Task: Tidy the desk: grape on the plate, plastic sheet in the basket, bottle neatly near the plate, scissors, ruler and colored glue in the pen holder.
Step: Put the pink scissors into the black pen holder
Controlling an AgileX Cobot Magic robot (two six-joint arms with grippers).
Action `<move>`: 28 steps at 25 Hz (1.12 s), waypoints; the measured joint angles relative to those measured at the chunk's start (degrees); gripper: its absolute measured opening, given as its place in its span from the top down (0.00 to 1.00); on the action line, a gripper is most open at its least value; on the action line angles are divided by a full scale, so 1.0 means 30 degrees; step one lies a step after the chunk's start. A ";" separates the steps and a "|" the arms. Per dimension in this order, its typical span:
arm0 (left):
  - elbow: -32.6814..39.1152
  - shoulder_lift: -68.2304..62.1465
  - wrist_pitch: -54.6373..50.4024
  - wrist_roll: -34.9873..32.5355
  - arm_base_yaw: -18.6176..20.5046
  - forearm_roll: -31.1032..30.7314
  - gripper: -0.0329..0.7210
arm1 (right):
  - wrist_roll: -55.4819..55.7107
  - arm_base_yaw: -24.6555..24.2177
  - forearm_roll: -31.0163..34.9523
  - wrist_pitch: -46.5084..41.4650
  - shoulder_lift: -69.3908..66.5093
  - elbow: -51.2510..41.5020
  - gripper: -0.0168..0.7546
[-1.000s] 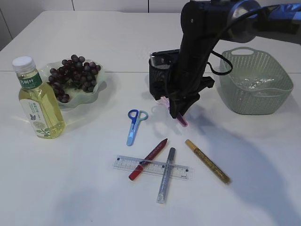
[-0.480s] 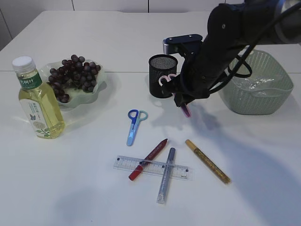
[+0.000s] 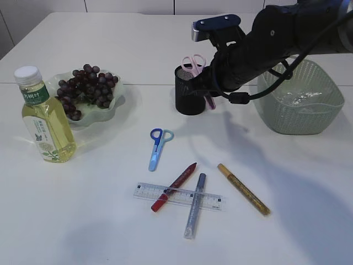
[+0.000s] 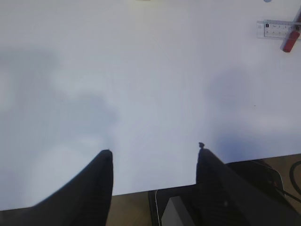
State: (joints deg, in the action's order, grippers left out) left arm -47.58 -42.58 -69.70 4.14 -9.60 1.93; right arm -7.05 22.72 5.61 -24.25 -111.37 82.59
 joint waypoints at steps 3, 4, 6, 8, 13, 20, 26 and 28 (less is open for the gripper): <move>0.0000 0.0000 0.0000 0.0000 0.0000 0.0000 0.42 | -0.0239 0.0000 -0.0078 0.2004 0.0000 -0.0039 0.82; 0.0000 0.0000 0.0000 0.0000 0.0000 0.0000 0.42 | -0.0247 0.0000 -0.0096 0.2800 0.0000 -0.0039 0.82; 0.0000 0.0000 0.0000 0.0000 0.0000 0.0000 0.40 | -0.0292 0.0000 -0.0246 0.4379 0.0000 -0.0039 0.82; 0.0000 0.0000 0.0000 0.0000 0.0000 0.0000 0.41 | -0.0325 0.0000 -0.0327 0.5827 0.0000 -0.0039 0.82; 0.0000 0.0000 0.0000 0.0000 0.0000 0.0000 0.42 | -0.0372 0.0000 -0.0376 0.9037 -0.0327 -0.0039 0.82; 0.0000 0.0000 0.0000 0.0000 0.0000 -0.0030 0.42 | -0.0372 0.0000 -0.0376 1.1894 -0.1963 0.0486 0.82; 0.0000 0.0000 0.0000 0.0000 0.0000 -0.0068 0.42 | -0.0372 0.0000 -0.0376 1.2570 -0.3376 0.2123 0.82; 0.0000 0.0000 -0.0013 0.0000 0.0000 -0.0106 0.42 | -0.0372 0.0000 -0.0376 1.2618 -0.3886 0.2497 0.82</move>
State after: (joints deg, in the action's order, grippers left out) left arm -47.58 -42.58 -69.74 4.14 -9.60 1.61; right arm -8.17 22.72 4.48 13.61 -123.03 90.08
